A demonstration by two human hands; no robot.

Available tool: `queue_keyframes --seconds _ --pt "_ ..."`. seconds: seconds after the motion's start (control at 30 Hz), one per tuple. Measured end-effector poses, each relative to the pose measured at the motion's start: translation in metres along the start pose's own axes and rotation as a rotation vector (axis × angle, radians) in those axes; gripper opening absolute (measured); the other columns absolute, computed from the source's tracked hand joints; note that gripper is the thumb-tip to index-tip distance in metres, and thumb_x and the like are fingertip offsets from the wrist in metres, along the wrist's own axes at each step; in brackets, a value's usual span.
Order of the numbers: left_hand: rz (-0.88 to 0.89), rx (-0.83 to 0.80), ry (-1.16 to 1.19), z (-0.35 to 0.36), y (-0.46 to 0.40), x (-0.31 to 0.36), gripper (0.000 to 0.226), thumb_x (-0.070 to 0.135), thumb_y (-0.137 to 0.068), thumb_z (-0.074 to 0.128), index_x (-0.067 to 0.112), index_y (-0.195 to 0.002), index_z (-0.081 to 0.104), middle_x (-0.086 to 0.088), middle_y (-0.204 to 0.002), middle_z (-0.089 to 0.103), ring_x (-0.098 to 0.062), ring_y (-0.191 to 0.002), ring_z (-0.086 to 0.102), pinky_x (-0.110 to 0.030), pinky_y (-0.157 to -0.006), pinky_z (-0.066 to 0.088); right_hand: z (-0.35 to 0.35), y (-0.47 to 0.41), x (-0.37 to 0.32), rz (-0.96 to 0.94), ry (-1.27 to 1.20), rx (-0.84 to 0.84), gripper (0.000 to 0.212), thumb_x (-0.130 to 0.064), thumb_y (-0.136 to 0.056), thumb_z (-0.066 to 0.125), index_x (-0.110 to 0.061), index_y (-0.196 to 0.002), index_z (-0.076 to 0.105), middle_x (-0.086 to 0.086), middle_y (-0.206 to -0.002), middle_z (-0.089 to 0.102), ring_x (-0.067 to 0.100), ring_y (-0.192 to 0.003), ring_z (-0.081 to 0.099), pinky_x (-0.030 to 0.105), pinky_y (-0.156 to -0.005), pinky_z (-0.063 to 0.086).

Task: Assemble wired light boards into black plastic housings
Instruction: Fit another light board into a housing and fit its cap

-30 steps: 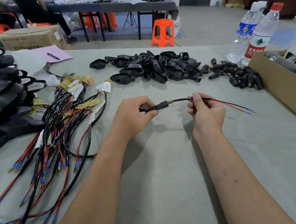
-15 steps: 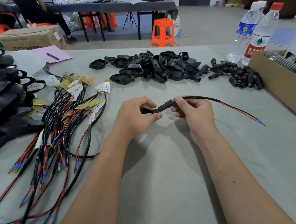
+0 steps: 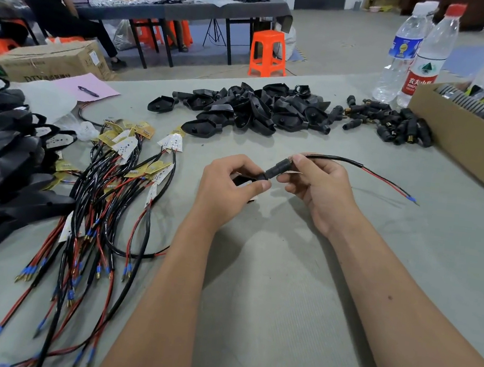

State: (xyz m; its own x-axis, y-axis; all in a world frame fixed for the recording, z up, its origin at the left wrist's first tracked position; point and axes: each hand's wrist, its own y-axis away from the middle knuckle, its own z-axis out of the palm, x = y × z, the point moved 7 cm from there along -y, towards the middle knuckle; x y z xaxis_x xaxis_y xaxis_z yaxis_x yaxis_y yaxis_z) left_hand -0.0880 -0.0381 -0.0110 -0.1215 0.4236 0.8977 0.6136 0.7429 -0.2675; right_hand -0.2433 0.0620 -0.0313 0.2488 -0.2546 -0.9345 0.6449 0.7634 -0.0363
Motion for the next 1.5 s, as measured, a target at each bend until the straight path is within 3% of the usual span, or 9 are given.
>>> queue_keyframes --seconds 0.3,0.47,0.73,0.97,1.13,1.27,1.37,1.43,1.5 --pt "0.011 0.009 0.046 -0.002 -0.001 -0.001 0.015 0.013 -0.079 0.087 0.015 -0.084 0.074 -0.007 -0.078 0.072 -0.014 -0.067 0.063 -0.023 -0.062 0.050 -0.001 0.002 -0.002 -0.036 0.051 0.020 0.004 -0.010 -0.094 0.073 -0.007 -0.092 0.074 0.013 -0.086 0.078 0.019 -0.074 0.073 0.022 -0.057 0.053" --pt "0.042 0.042 -0.002 0.000 0.002 0.005 0.017 0.009 -0.075 0.089 0.018 -0.080 0.074 -0.004 -0.075 0.072 -0.011 -0.064 0.064 -0.012 -0.057 0.047 0.004 0.005 -0.003 -0.054 0.167 0.026 0.006 -0.010 -0.094 0.074 -0.005 -0.092 0.075 0.013 -0.085 0.079 0.019 -0.074 0.073 0.022 -0.059 0.053" --pt "0.056 0.110 -0.015 0.005 0.002 0.012 0.019 0.020 -0.071 0.093 0.021 -0.078 0.075 0.004 -0.069 0.071 -0.022 -0.063 0.066 -0.032 -0.060 0.055 0.011 0.011 -0.008 -0.058 0.197 0.017 0.006 -0.010 -0.091 0.076 -0.005 -0.089 0.075 0.015 -0.084 0.078 0.022 -0.073 0.074 0.024 -0.057 0.051" --pt "0.074 0.143 -0.054 0.009 0.004 0.016 0.019 0.021 -0.072 0.092 0.019 -0.078 0.074 0.006 -0.070 0.070 -0.019 -0.065 0.065 -0.042 -0.064 0.057 0.008 0.009 -0.006 -0.057 0.131 0.033 0.008 -0.007 -0.091 0.076 -0.001 -0.086 0.072 0.012 -0.074 0.075 0.016 -0.062 0.070 0.022 -0.055 0.054" --pt "0.091 0.083 -0.083 0.014 0.003 0.019 0.016 0.029 -0.079 0.088 0.022 -0.088 0.076 0.010 -0.075 0.072 -0.010 -0.069 0.067 -0.033 -0.069 0.057 -0.001 0.006 -0.003 -0.074 0.139 0.135 0.016 -0.014 -0.091 0.078 -0.003 -0.080 0.074 0.010 -0.068 0.074 0.013 -0.057 0.067 0.020 -0.055 0.052" --pt "-0.019 0.251 -0.179 -0.002 0.001 0.008 0.028 0.048 -0.091 0.071 0.022 -0.102 0.069 0.010 -0.094 0.071 -0.001 -0.081 0.065 -0.029 -0.080 0.055 -0.012 0.005 -0.001 -0.102 0.091 0.295 0.014 -0.013 -0.091 0.078 -0.007 -0.079 0.073 0.005 -0.067 0.074 0.014 -0.059 0.066 0.023 -0.058 0.054" --pt "-0.174 0.423 -0.202 -0.022 0.004 -0.006 0.029 0.046 -0.092 0.069 0.018 -0.090 0.061 0.003 -0.083 0.067 -0.016 -0.078 0.068 -0.042 -0.080 0.057 -0.020 0.005 -0.002 -0.112 0.039 0.393 0.014 -0.013 -0.090 0.079 -0.009 -0.078 0.073 0.002 -0.066 0.073 0.014 -0.056 0.066 0.023 -0.057 0.054" --pt "-0.285 0.372 -0.110 -0.021 0.003 -0.018 0.028 0.040 -0.090 0.072 0.016 -0.083 0.060 -0.003 -0.074 0.070 -0.025 -0.070 0.073 -0.040 -0.072 0.058 -0.023 0.005 -0.002 -0.114 0.018 0.424 0.015 -0.014 -0.091 0.078 -0.009 -0.078 0.073 0.000 -0.065 0.072 0.013 -0.054 0.065 0.023 -0.057 0.055" --pt "-0.337 0.283 -0.025 -0.015 0.003 -0.024 0.020 0.026 -0.087 0.078 0.012 -0.082 0.065 -0.005 -0.065 0.072 -0.021 -0.059 0.074 -0.032 -0.067 0.056 -0.023 0.004 -0.001 -0.106 -0.007 0.433 0.018 -0.017 -0.094 0.075 -0.006 -0.080 0.072 0.002 -0.066 0.072 0.014 -0.055 0.066 0.024 -0.057 0.056"
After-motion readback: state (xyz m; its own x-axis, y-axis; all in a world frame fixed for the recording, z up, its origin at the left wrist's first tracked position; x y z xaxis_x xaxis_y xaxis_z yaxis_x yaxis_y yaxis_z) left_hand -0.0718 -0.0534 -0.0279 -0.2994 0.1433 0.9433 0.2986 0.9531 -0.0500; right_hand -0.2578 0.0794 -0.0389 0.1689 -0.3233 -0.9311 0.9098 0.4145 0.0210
